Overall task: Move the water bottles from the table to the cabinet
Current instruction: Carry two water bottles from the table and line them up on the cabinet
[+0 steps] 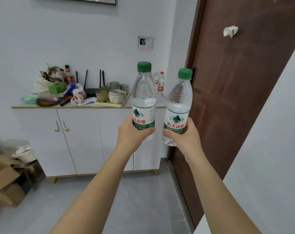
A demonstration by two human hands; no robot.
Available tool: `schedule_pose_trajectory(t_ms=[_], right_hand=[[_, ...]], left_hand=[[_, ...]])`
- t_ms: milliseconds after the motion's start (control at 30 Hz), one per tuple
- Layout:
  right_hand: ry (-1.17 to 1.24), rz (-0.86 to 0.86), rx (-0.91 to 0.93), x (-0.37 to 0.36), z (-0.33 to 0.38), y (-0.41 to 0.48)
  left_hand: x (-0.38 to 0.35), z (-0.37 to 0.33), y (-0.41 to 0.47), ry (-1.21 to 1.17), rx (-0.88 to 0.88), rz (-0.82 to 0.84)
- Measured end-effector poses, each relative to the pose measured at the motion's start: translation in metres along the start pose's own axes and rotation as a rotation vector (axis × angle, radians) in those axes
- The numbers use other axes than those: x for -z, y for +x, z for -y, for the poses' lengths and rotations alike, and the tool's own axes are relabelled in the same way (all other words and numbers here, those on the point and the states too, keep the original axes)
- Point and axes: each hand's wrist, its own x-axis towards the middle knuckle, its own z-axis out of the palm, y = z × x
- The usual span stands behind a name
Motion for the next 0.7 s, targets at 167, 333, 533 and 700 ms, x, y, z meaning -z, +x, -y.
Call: schedule_pose_trajectory(t_ms=[167,333,533,700], right_hand=[[-0.016,-0.020,-0.011,-0.024,-0.022,0.051],[-0.015,-0.022,-0.017,-0.043,-0.050,0.107],[-0.013,-0.028,-0.003,-0.059,-0.097,0.200],[-0.012,-0.030,-0.012,-0.070,-0.133,0.293]], left_hand=[[-0.010,0.024,0.054,-0.001,0.001,0.018],[-0.028,0.052,0.107,0.008,0.010,0.003],[-0.061,0.084,0.189,0.023,0.013,-0.027],[-0.096,0.102,0.272,0.037,0.026,-0.052]])
